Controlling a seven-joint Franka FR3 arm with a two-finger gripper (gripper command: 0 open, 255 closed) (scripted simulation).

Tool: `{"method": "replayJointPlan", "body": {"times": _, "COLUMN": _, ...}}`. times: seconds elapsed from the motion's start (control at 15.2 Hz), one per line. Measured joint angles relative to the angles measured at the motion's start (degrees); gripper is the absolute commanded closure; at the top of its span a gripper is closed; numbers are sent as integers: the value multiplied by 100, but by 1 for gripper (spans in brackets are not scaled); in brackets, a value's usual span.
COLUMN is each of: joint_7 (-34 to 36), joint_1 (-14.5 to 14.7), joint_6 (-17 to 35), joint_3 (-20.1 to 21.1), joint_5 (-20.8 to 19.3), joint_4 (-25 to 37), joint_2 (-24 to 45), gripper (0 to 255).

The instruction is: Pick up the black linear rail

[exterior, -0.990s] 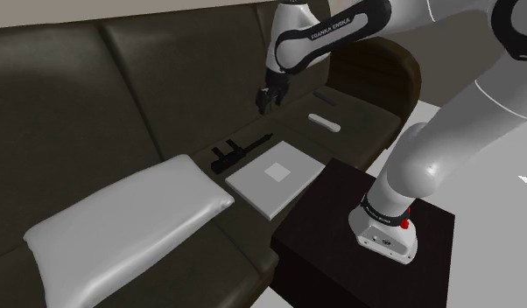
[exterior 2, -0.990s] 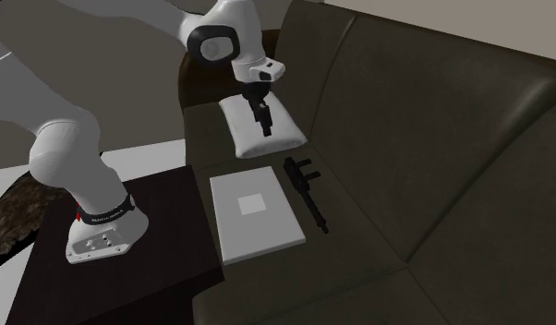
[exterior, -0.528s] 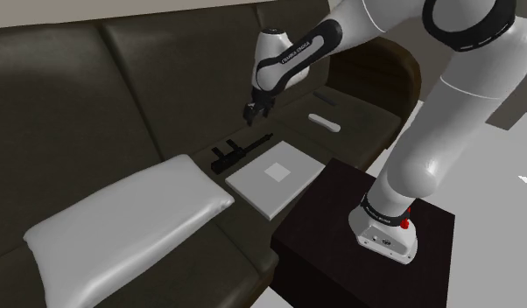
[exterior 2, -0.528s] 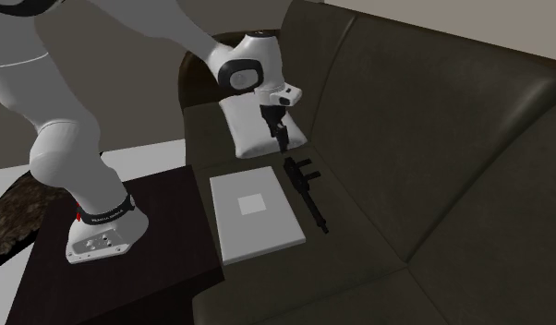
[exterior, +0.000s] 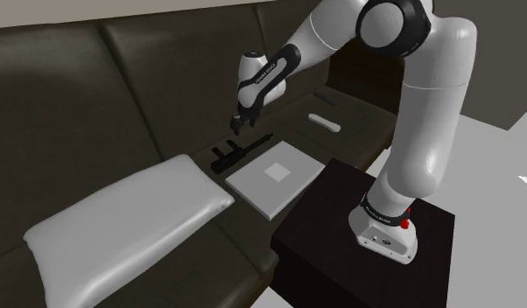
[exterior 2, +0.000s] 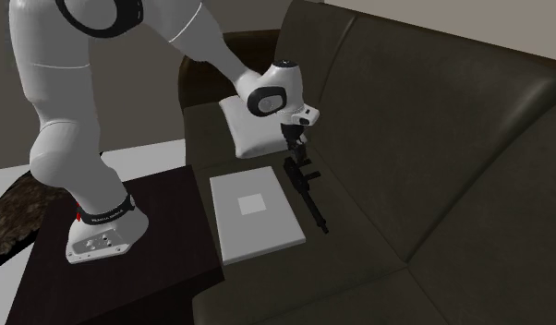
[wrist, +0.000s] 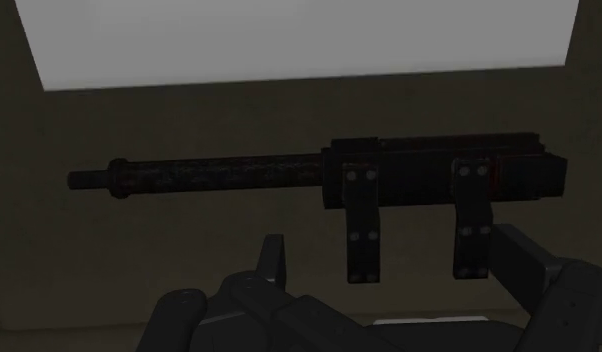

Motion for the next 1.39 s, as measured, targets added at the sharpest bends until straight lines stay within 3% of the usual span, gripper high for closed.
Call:
{"method": "replayJointPlan", "body": {"times": 0.53, "joint_7": 56, "joint_1": -21, "joint_6": 297, "joint_3": 50, "joint_5": 77, "joint_4": 1516, "joint_2": 1822, "gripper": 0}}
{"method": "replayJointPlan", "body": {"times": 1.12, "joint_7": 43, "joint_1": -53, "joint_6": 643, "joint_3": 81, "joint_5": 105, "joint_4": 1877, "joint_2": 2536, "gripper": 0}}
{"method": "replayJointPlan", "body": {"times": 1.19, "joint_7": 46, "joint_1": -50, "joint_6": 657, "joint_3": 81, "joint_5": 105, "joint_4": 1885, "joint_2": 2557, "gripper": 255}}
{"method": "replayJointPlan", "body": {"times": 1.39, "joint_7": 49, "joint_1": -48, "joint_6": 669, "joint_3": 81, "joint_5": 105, "joint_4": 1897, "joint_2": 2578, "gripper": 255}}
